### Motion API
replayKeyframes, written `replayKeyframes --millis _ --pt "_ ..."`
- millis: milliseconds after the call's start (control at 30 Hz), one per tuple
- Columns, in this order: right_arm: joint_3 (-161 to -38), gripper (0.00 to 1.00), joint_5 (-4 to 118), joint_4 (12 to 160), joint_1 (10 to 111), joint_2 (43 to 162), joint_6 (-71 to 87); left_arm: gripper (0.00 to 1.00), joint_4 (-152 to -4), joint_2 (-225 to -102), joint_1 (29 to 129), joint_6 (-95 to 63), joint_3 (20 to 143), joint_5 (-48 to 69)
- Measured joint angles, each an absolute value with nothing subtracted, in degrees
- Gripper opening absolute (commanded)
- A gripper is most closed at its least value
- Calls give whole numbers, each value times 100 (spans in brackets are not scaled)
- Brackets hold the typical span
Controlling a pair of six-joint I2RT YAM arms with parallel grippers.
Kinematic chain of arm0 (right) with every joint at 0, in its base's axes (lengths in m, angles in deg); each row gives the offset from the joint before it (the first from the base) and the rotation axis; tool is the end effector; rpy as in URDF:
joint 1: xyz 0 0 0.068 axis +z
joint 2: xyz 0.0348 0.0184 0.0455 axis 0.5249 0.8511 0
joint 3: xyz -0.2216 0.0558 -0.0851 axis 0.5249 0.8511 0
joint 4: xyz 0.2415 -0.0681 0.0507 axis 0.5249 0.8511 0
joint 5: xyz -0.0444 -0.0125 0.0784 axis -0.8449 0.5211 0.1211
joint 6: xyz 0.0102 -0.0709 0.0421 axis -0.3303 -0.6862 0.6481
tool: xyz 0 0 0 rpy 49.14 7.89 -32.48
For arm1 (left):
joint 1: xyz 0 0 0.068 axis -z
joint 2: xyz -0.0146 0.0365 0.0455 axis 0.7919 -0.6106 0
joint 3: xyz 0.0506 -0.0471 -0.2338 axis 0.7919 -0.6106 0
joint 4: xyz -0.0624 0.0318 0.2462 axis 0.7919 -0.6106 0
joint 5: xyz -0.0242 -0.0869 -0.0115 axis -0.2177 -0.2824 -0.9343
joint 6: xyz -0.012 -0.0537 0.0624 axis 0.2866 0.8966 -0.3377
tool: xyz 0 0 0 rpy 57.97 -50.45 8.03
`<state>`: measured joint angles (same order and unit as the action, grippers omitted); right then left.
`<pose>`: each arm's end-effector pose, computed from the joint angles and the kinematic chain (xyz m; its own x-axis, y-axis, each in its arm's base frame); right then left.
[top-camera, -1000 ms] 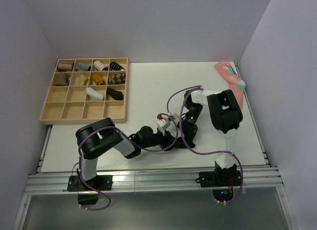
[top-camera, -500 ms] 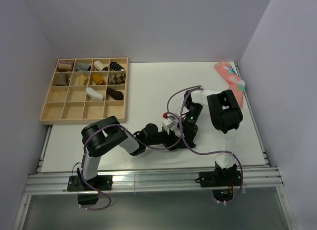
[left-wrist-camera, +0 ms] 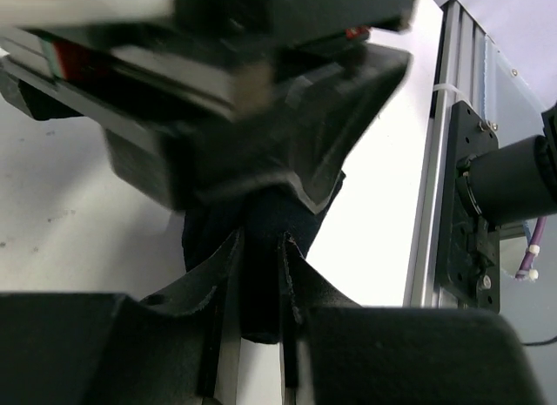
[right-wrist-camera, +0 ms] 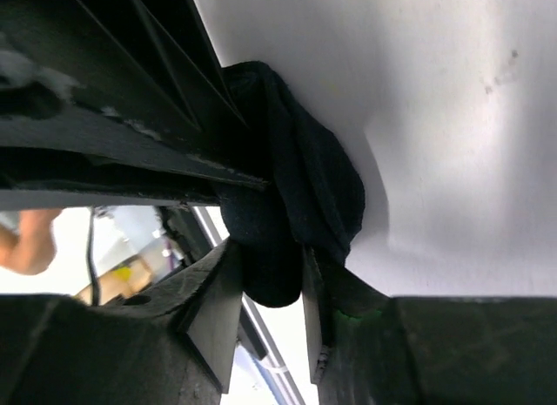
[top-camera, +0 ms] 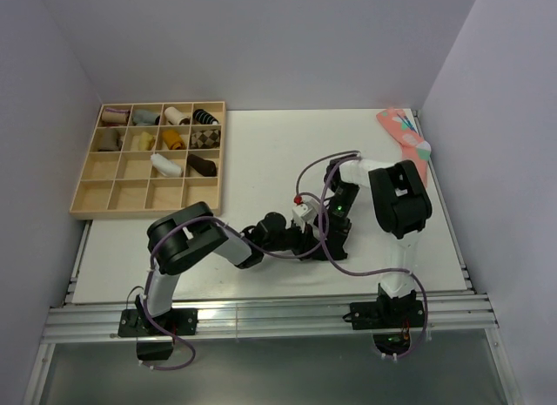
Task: Roll the socks
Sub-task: Roll the sock at the center of the board.
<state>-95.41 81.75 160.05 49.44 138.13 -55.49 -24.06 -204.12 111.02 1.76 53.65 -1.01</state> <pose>0.2453 0.1195 0.0784 -0.4506 -0.8849 -0.1182 -0.6935 0.2636 0.6706 0.1826 -0.3469 0.0786 -0.6034 0.0917 -0.7922 0.7759 0.2968 -0.5566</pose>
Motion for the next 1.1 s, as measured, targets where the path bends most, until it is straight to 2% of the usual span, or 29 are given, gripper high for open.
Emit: replayKeyframes --millis 233,367,633,1100 --pt "-9087 49 7924 15301 4901 13054 -5357 0 -3062 -20412 11080 281 5735 -88" --pt "-8995 50 7854 14934 4778 12680 -5259 0 -3322 -20428 11067 265 5925 21" --pt "-8940 56 8180 14289 4127 11981 -5508 0 -3711 -20520 11038 438 6220 98" --pt "-7979 60 8700 14062 3386 10899 -6703 0 -4144 -20767 10684 1159 6609 -549"
